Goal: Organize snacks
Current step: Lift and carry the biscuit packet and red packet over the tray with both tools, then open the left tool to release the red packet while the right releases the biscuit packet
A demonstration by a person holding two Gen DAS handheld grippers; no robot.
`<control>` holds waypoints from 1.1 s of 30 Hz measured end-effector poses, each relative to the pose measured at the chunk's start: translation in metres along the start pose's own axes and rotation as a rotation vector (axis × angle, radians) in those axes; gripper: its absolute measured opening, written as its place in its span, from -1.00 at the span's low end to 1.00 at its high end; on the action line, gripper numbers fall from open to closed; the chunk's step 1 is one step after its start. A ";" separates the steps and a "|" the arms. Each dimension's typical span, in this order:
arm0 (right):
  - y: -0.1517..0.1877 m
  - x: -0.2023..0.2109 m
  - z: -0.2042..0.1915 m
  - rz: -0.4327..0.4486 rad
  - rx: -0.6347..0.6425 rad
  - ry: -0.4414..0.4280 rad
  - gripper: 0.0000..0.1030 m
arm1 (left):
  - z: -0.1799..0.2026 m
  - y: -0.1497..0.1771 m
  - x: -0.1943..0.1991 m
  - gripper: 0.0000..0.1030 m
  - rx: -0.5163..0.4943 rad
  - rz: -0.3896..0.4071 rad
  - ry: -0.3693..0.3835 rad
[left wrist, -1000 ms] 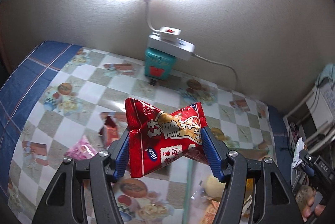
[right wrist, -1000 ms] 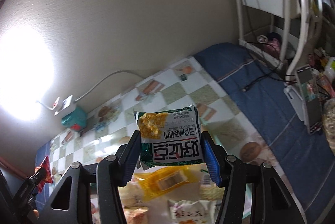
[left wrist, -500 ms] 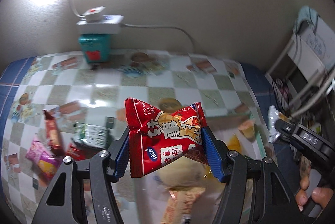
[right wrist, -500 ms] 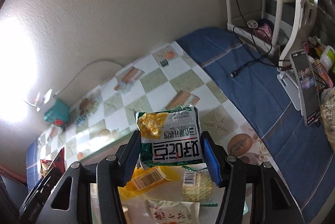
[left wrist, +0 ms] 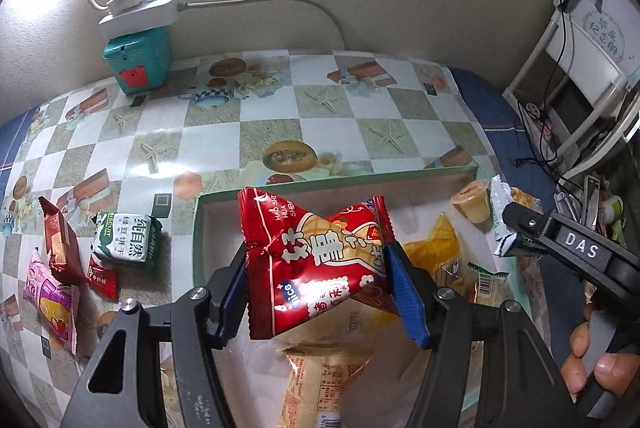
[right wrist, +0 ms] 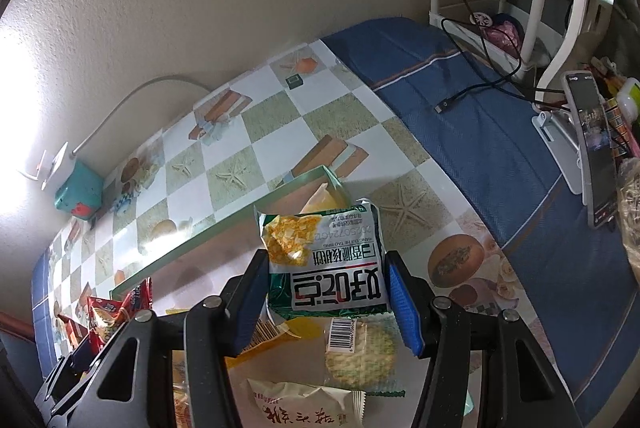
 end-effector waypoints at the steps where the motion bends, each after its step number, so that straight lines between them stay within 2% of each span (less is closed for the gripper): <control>1: 0.000 -0.001 0.000 -0.004 0.000 0.001 0.17 | 0.002 0.000 0.000 0.28 -0.006 -0.002 0.000; 13: 0.009 -0.022 -0.001 -0.066 0.008 0.021 0.20 | 0.023 0.010 -0.012 0.28 -0.071 -0.057 0.012; 27: 0.012 -0.033 -0.001 -0.109 0.013 0.041 0.24 | 0.022 0.014 -0.018 0.32 -0.080 -0.098 0.001; 30: 0.012 -0.034 0.000 -0.114 0.006 0.037 0.29 | 0.022 0.014 -0.017 0.48 -0.083 -0.100 -0.008; 33: 0.012 -0.034 0.000 -0.115 0.005 0.036 0.31 | 0.024 0.013 -0.013 0.50 -0.091 -0.097 -0.003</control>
Point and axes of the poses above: each gripper's, at about its wrist camera, not at the fingertips, and x roughly against the way its jaws point, z to its right, y to its underside, the point moved 4 cm from there along -x, roughly the way its jaws point, and after that the axes turned 1 degree about y, right-handed, at the moved point
